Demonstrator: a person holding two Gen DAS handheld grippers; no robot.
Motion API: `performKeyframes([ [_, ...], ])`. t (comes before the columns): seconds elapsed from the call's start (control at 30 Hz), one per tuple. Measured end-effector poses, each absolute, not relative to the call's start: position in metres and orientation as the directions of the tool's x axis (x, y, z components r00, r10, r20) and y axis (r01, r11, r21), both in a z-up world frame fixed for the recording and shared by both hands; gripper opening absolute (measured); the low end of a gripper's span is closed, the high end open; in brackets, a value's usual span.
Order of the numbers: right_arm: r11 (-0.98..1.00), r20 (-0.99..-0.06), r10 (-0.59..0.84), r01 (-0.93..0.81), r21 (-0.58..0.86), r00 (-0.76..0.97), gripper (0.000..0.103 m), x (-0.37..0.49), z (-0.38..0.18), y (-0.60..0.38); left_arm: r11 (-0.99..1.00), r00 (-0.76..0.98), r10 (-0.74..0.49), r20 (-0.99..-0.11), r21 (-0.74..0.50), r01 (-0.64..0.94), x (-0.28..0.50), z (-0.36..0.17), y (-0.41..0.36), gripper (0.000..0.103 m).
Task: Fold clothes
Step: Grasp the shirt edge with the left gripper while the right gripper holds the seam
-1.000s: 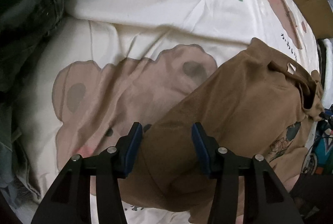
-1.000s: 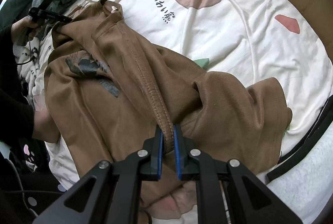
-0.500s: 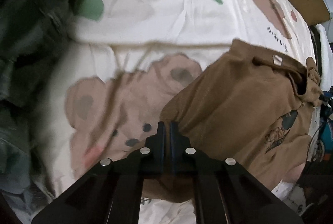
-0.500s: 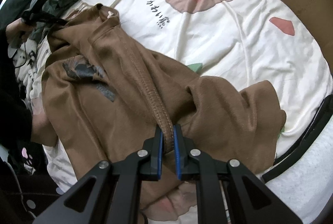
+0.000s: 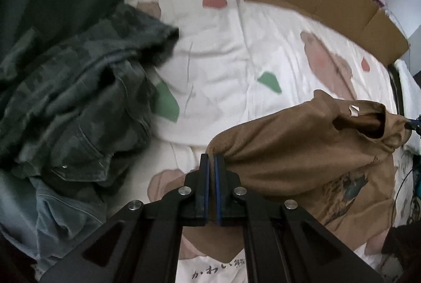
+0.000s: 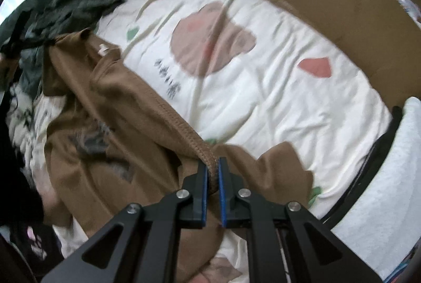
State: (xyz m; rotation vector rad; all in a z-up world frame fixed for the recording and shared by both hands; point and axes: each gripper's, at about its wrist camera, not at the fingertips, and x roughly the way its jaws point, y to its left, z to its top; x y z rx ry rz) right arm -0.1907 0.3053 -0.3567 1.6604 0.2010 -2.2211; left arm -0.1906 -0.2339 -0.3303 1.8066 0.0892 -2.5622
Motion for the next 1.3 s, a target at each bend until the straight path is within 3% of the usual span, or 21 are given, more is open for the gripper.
performKeyframes([
  [0.47, -0.948, -0.964, -0.155, 0.308, 0.084, -0.216, 0.006, -0.169, -0.375, 0.315, -0.986, -0.417, 0.048, -0.908, -0.109, 0.123, -0.113, -0.367, -0.197, 0.003],
  [1.3, -0.974, -0.984, -0.141, 0.194, 0.118, -0.11, 0.006, -0.123, -0.388, 0.314, -0.973, -0.309, 0.23, -0.923, -0.226, -0.047, -0.021, -0.421, -0.121, 0.003],
])
